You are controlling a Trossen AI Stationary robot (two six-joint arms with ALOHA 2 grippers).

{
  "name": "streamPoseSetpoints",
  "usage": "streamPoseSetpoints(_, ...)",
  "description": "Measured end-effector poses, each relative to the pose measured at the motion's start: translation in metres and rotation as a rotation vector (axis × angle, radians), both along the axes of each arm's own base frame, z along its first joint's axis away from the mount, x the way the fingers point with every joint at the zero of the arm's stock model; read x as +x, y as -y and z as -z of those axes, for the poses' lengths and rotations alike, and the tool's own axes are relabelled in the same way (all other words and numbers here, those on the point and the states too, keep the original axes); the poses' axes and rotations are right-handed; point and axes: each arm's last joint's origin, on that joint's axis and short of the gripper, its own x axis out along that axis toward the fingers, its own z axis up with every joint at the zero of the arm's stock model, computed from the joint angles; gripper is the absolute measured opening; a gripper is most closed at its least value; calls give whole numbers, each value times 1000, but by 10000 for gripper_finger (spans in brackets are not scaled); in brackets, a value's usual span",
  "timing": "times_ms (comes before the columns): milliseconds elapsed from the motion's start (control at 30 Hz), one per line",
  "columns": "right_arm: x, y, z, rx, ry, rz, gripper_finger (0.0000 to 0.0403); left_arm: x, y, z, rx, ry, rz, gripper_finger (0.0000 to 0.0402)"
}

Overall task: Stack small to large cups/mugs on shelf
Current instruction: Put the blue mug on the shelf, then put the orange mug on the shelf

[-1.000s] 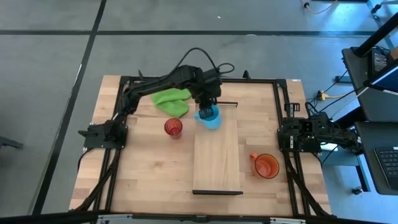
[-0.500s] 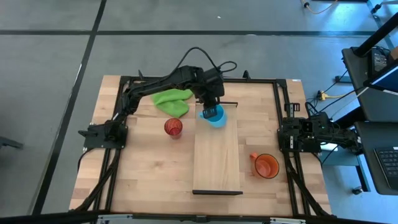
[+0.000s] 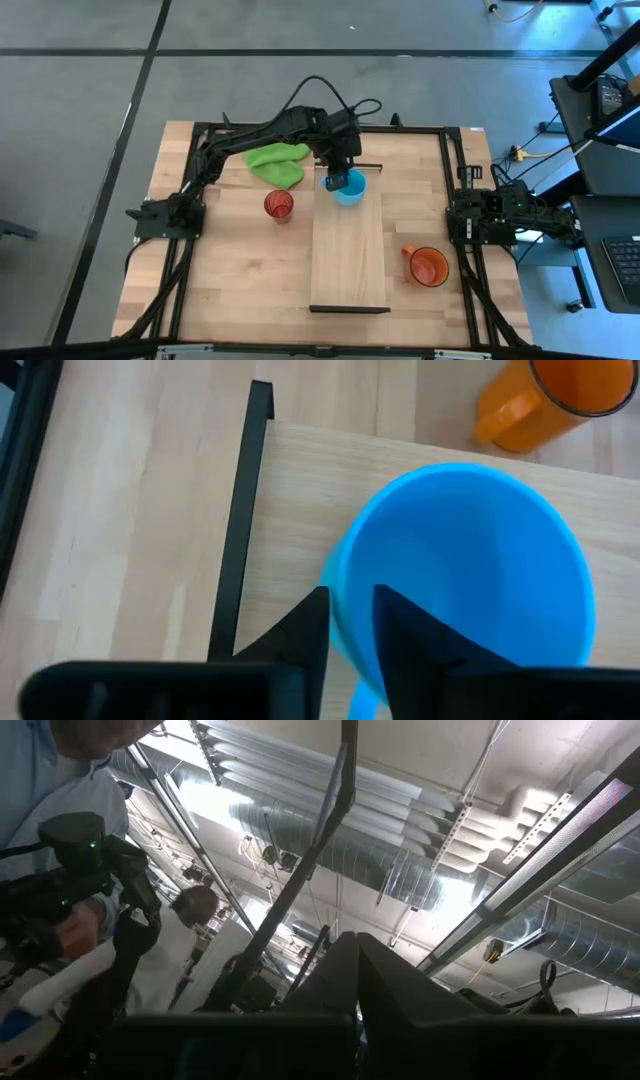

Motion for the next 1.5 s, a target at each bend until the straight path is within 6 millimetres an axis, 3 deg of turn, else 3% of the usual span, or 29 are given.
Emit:
streamPoseSetpoints(167, 0, 0, 0, 0, 0, 0, 10, 0, 0, 0, 11, -4, -7, 107)
streamPoseSetpoints(333, 0, 0, 0, 0, 1, 1, 10, -7, -6, -10, 90, -3, -56, 109)
streamPoseSetpoints(533, 0, 0, 0, 0, -1, 0, 10, -51, -14, -59, 123, 77, -123, 111)
streamPoseSetpoints(667, 0, 0, 0, 0, -1, 0, 10, -80, -8, -92, 132, 167, -136, 109)
streamPoseSetpoints(733, 0, 0, 0, 1, -3, 0, 10, -89, -1, -97, 127, 165, -132, 111)
streamPoseSetpoints(933, 1, 0, 1, 3, -21, 0, 10, -104, 4, -66, 132, -45, -113, 110)
streamPoseSetpoints(1067, 2, 0, 2, -2, -29, 7, 10, -114, 7, -52, 115, 34, -134, 111)
streamPoseSetpoints(1167, 2, 1, 2, -109, 30, 123, 10, -131, 9, -52, 74, 126, -192, 110)
streamPoseSetpoints(1233, 0, 0, 0, -215, 123, 219, 10, -146, 10, -52, 54, 155, -250, 109)
streamPoseSetpoints(1333, -17, -7, -11, -388, 365, 144, 11, -172, 14, -52, 46, 169, -350, 108)
streamPoseSetpoints(1400, -27, -7, -17, -378, 506, 239, 12, -187, 19, -51, 32, 180, -406, 108)
streamPoseSetpoints(1500, -46, -10, -25, -342, 664, 171, 11, -205, 27, -48, -2, 200, -480, 108)
